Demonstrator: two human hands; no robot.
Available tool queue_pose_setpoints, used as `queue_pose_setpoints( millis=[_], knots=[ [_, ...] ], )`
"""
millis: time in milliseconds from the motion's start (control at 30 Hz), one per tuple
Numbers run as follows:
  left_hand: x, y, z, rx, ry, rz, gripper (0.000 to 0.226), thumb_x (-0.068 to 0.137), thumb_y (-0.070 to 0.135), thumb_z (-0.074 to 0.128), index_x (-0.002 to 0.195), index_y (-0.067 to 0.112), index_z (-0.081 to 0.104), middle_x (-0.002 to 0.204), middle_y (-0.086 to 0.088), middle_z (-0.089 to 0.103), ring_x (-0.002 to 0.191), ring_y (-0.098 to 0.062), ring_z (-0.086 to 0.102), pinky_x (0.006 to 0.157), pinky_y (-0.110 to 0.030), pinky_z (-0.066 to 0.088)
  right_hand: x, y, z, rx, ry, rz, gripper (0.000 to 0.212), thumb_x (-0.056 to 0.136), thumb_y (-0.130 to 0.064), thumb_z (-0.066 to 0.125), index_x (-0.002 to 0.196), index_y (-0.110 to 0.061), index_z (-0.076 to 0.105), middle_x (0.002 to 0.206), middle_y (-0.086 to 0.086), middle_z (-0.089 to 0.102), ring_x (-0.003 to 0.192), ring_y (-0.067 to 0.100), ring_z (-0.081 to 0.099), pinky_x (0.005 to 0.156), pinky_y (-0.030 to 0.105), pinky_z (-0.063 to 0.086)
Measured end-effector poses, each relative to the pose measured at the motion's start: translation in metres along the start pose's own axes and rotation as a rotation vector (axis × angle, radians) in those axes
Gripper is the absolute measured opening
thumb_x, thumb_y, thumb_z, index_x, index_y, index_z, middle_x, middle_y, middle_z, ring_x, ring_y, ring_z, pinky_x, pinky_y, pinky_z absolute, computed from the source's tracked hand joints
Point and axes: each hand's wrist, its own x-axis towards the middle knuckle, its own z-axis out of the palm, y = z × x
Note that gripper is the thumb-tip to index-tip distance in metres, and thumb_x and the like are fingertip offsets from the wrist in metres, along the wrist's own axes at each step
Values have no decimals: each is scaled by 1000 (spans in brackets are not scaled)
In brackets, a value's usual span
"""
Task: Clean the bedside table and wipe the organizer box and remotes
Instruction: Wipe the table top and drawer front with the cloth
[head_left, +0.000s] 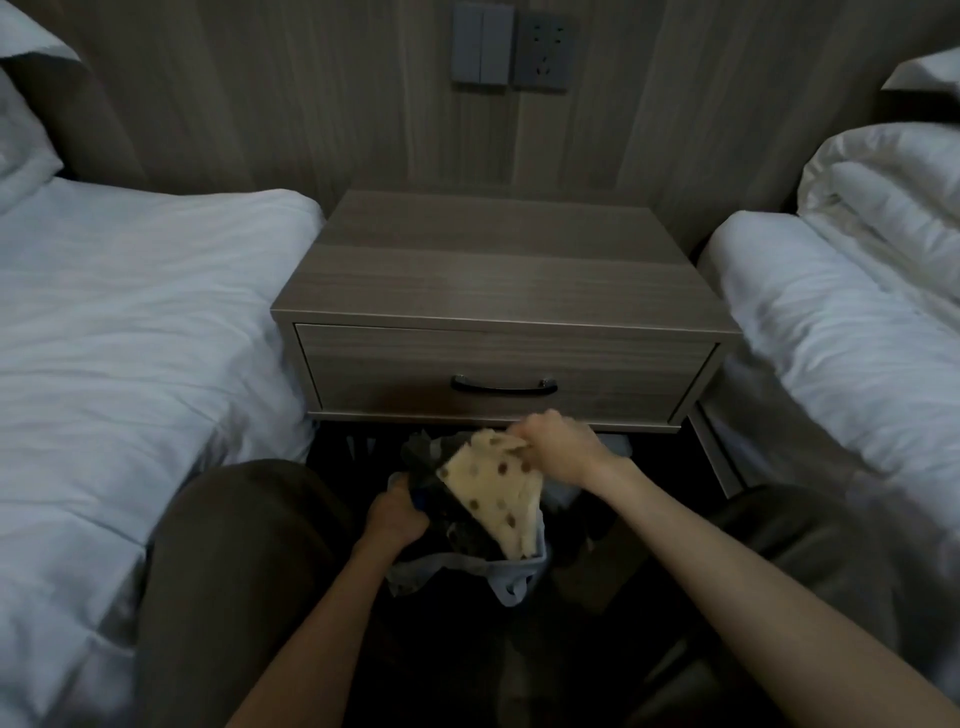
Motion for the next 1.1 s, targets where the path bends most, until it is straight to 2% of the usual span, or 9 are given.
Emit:
queue_pose_setpoints(
  millis=[167,300,367,433,500,700,800,933,1100],
  knots=[
    [0,-2,-3,-41,-84,-6,72,90,16,58,151,20,19,135,-11,47,115,-29,53,86,-31,47,-2,2,-21,193,186,-15,25,91,-20,52,110,-29,65,103,5,70,98,29,64,77,43,53],
    [0,4,-6,-40,-188,-26,81,90,14,57,154,19,8,119,5,46,82,-9,48,72,-22,41,-7,-4,-60,339,272,-89,17,86,-19,59,99,-28,66,93,-8,71,86,14,65,76,39,52],
    [-6,10,-5,-29,-217,-27,88,90,20,60,154,19,0,152,-6,25,105,-18,50,84,-26,42,-10,-6,-79,376,340,-115,12,84,-20,63,95,-24,63,85,-13,67,76,8,60,71,36,48],
    [-11,14,-5,51,-201,9,97,88,37,62,153,26,-9,161,-7,4,140,-35,25,106,-33,36,-15,-9,-95,352,372,-144,12,82,-18,66,93,-21,61,82,-11,65,72,9,58,68,37,45],
    [-23,24,-15,98,-173,104,100,83,54,58,151,34,-13,162,-5,2,146,-39,7,116,-44,24,-19,-10,-108,331,385,-159,11,82,-18,67,91,-23,62,80,-9,66,72,11,60,69,39,46],
    [-95,92,-80,-284,-8,553,108,69,60,73,153,31,12,155,14,26,139,-2,26,109,-26,32,-32,-24,-150,375,395,-224,7,82,-18,68,86,-24,67,81,-10,68,75,5,61,71,31,47],
    [-127,124,-102,-491,-11,767,83,66,46,80,137,44,37,131,30,53,126,8,45,102,-17,39,-38,-38,-172,444,410,-263,7,87,-26,67,87,-20,69,83,-8,69,77,1,60,71,23,45],
    [-150,147,-128,-505,163,830,37,83,14,72,117,17,59,95,6,72,94,-8,67,87,-27,51,-43,-43,-199,444,541,-210,32,90,-41,63,79,-11,63,73,3,65,61,9,55,57,25,39],
    [-178,170,-162,-529,218,926,10,86,12,70,96,13,69,99,-3,73,91,-11,69,78,-22,55,-40,-32,-207,394,589,-44,30,83,-42,70,98,-15,66,88,-3,68,80,9,63,71,30,50]
  ],
)
